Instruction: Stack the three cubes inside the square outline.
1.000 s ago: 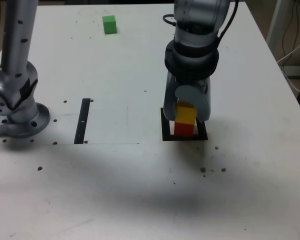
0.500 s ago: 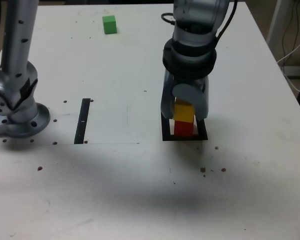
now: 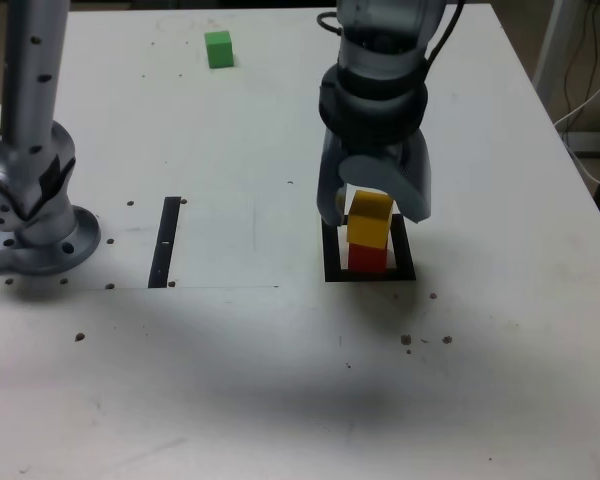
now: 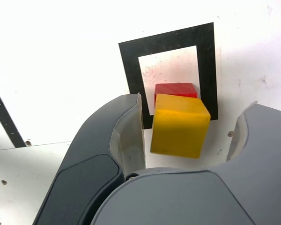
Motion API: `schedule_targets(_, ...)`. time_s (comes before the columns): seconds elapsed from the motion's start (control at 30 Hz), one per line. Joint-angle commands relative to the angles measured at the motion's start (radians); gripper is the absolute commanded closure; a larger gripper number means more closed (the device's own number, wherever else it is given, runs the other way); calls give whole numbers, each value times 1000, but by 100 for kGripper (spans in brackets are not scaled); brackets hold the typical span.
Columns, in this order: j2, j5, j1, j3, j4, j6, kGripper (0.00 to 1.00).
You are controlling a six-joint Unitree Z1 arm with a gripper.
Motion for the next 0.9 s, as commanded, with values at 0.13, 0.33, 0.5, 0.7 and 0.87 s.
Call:
schedule_targets(0.13,-96,31,46,25,55,60,1)
schedule_targets(0.33,-241,51,184,90,58,222,1)
schedule_targets(0.5,-301,60,339,89,50,411,1)
schedule_targets(0.7,-317,66,580,94,-4,586,1)
schedule_targets(0.87,-333,61,778,95,-61,646,1)
